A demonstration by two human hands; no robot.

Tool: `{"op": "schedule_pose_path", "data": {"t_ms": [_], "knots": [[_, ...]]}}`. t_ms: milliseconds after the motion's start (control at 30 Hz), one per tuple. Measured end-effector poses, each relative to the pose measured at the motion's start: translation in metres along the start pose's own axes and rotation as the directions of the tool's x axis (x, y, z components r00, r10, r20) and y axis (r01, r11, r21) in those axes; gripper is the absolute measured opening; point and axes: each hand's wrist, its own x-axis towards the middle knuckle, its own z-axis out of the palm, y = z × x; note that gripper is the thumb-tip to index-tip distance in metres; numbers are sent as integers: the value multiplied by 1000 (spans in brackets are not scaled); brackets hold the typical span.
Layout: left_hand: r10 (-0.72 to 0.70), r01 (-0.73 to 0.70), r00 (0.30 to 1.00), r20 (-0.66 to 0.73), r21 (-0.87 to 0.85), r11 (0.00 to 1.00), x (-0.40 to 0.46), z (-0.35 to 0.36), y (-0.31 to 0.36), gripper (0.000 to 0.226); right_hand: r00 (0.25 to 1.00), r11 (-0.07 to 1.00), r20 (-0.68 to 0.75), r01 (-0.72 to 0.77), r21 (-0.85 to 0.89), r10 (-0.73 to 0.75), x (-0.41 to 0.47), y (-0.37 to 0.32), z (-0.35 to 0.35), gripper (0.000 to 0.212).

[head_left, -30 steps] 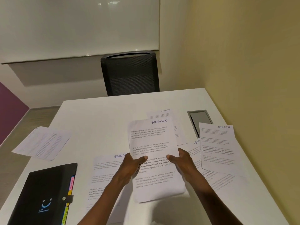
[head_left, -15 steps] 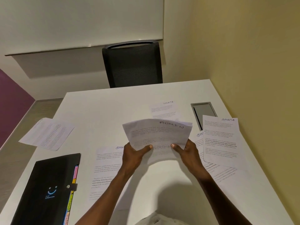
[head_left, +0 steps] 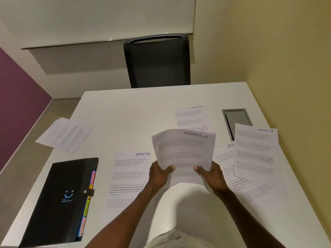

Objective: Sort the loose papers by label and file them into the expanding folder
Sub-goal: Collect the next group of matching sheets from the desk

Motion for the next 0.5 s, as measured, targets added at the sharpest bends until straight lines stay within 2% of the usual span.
{"op": "schedule_pose_path", "data": {"t_ms": [100,233,367,433,500], "knots": [[-3,4,999,50,-28,1000,3,-17,9,35,996,995,-18,91,-41,-92,0,-19,4,39],[2,2,994,110,-42,999,3,-46,9,42,982,968,-25,179,-178,-186,-1,-38,29,50],[-2,13,992,127,-86,996,0,-85,-7,39,981,949,22,191,-251,-191,-7,-50,66,51],[-13,32,992,125,-149,988,-5,-109,-24,45,984,952,44,178,-249,-173,-11,-52,85,49],[-108,116,993,50,-225,967,-10,-138,-46,52,989,961,32,150,-231,-146,-16,-50,103,48]]}}
